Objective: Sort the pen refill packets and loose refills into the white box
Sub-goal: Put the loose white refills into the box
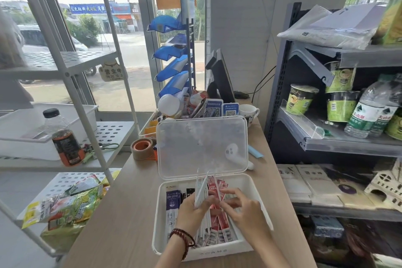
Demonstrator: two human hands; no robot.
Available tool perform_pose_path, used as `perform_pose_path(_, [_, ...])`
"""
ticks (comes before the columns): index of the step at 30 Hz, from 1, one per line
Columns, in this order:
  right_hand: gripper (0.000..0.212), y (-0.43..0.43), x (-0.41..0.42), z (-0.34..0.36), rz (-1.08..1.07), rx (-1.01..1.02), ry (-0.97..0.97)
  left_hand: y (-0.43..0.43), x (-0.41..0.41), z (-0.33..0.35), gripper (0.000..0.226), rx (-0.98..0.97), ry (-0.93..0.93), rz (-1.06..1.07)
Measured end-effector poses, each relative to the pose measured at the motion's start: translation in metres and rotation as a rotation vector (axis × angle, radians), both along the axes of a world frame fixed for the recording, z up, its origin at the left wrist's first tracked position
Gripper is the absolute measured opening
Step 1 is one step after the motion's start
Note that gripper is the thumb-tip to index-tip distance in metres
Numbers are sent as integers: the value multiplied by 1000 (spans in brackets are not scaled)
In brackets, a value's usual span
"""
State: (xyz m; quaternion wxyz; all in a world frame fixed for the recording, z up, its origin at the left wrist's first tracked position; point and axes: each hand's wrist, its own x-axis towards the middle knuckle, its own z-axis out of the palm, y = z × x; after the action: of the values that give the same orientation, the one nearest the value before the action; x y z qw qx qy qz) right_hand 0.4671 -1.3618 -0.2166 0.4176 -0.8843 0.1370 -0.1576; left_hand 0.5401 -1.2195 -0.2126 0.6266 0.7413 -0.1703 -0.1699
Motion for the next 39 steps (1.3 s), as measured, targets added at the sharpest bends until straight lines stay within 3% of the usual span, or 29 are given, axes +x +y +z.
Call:
perform_pose_path(5, [41, -1, 4, -3, -150, -23, -4, 0, 2, -2, 33, 49, 18, 113])
perform_pose_path(10, [54, 1, 8, -4, -215, -113, 147, 3, 4, -1, 29, 12, 85, 109])
perform_pose_path(17, [46, 2, 7, -1, -320, -207, 335, -1, 4, -3, 26, 67, 39, 38])
perform_pose_path(23, [32, -1, 10, -7, -326, -259, 415, -3, 1, -1, 19, 42, 118, 10])
perform_pose_path(29, [39, -4, 10, -15, -309, -329, 392, -2, 6, -5, 20, 66, -28, 20])
perform_pose_path(36, [43, -5, 9, -20, -247, -345, 493, -2, 7, -10, 34, 55, -50, 46])
perform_pose_path(39, [34, -5, 7, -17, -235, -324, 469, -1, 7, -12, 37, 20, -17, 68])
